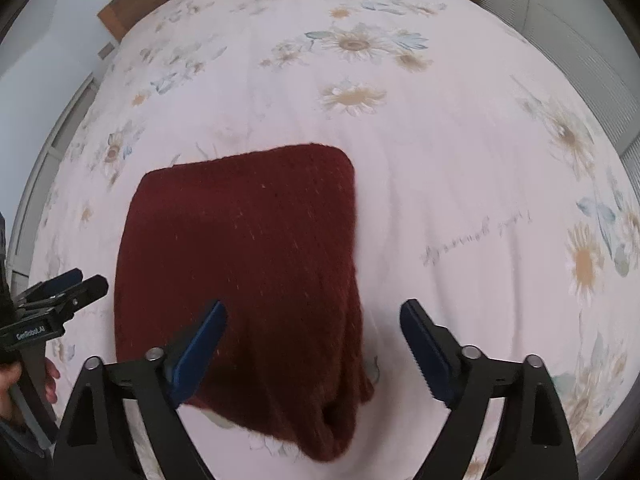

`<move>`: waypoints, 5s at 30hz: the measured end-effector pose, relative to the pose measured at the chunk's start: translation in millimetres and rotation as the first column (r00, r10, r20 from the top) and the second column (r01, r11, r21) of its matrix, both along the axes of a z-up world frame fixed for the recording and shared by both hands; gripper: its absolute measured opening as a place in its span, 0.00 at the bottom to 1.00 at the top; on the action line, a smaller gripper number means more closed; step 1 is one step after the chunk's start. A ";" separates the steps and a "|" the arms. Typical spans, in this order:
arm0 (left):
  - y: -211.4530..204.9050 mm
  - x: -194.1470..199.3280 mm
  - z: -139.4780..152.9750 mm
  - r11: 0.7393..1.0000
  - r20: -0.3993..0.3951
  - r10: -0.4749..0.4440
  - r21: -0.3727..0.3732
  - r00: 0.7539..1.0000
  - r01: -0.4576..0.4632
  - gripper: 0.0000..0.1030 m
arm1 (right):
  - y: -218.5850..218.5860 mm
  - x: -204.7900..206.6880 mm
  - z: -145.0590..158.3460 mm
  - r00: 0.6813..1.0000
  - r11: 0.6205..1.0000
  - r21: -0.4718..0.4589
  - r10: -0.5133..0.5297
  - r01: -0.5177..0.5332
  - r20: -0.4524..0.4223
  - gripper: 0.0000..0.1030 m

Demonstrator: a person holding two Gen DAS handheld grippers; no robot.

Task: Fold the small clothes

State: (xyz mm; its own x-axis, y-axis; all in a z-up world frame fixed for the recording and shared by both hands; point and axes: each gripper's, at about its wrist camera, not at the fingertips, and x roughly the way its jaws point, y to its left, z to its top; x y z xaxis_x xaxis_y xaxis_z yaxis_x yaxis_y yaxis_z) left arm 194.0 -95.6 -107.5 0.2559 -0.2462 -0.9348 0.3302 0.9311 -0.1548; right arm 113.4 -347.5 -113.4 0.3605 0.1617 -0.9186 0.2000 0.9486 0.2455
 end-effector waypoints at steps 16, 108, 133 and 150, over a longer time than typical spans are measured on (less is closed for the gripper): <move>-35.3 0.2 -74.3 0.999 -0.136 -0.035 -0.011 0.990 0.034 0.99 | -6.7 4.1 -85.3 0.996 0.993 0.111 0.041 -0.033 -0.073 0.99; 162.4 -104.8 50.8 0.996 0.275 0.049 0.061 0.960 -0.069 0.99 | 114.6 -115.7 69.7 0.954 0.971 -0.233 0.123 -0.059 0.272 1.00; 183.6 -145.5 38.3 0.984 0.267 0.117 0.102 0.957 -0.148 0.99 | 108.4 -168.1 74.0 0.963 0.958 -0.281 0.127 -0.056 0.240 1.00; 185.8 -148.7 37.2 0.982 0.267 0.123 0.105 0.956 -0.156 0.99 | 107.4 -167.7 68.0 0.966 0.954 -0.290 0.138 -0.072 0.216 1.00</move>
State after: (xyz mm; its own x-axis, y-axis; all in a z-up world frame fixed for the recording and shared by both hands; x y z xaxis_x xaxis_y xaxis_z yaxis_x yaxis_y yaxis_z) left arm 45.3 90.1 -70.3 0.5158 -0.0777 -0.8532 0.2090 0.9772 0.0373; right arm -54.4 -240.1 -45.5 0.5632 -0.0392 -0.8254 0.0648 0.9979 -0.0032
